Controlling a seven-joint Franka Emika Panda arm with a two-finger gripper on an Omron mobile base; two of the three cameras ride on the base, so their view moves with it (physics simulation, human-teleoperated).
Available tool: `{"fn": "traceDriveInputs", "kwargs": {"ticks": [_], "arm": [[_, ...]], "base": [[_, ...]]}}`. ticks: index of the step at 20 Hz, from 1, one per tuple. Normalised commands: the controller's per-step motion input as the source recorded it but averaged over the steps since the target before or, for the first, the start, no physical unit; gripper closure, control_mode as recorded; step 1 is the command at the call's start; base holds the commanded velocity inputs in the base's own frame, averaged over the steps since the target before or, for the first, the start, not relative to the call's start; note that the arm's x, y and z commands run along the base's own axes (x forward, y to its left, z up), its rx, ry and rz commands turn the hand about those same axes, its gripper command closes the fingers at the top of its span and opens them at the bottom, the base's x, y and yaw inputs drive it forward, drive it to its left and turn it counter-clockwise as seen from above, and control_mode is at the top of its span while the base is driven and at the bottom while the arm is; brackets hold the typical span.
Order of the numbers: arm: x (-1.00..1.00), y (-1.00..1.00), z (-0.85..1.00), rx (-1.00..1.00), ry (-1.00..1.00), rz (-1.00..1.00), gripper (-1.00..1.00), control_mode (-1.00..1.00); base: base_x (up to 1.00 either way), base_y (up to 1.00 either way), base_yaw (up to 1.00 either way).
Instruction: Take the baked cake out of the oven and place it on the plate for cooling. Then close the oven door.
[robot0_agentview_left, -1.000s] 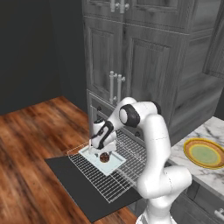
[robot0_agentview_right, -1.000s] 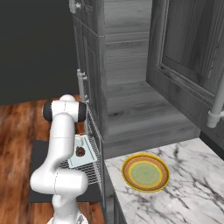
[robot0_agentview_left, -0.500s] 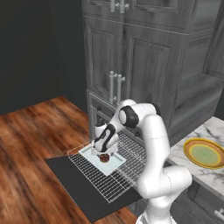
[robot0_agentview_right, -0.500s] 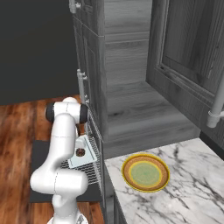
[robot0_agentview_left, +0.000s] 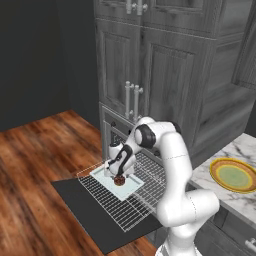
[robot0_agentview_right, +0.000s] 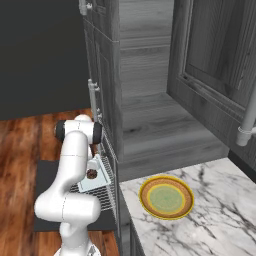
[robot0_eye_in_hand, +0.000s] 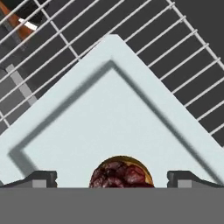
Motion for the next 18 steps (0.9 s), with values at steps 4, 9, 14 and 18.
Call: {"fn": "traceDriveInputs", "kwargs": {"ticks": [4, 9, 14, 18], "arm": [[0.14, 0.00, -0.26, 0.00, -0.07, 0.00, -1.00, -1.00], [0.20, 0.00, -0.26, 0.00, -0.03, 0.00, -1.00, -1.00], [0.25, 0.00, -0.15, 0.00, 0.00, 0.00, -1.00, -1.00], [0.14, 0.00, -0.01, 0.00, 0.00, 0.00, -1.00, -1.00]], "base": [[0.00, 0.00, 0.00], [0.00, 0.00, 0.00], [0.00, 0.00, 0.00], [0.00, 0.00, 0.00]]}}
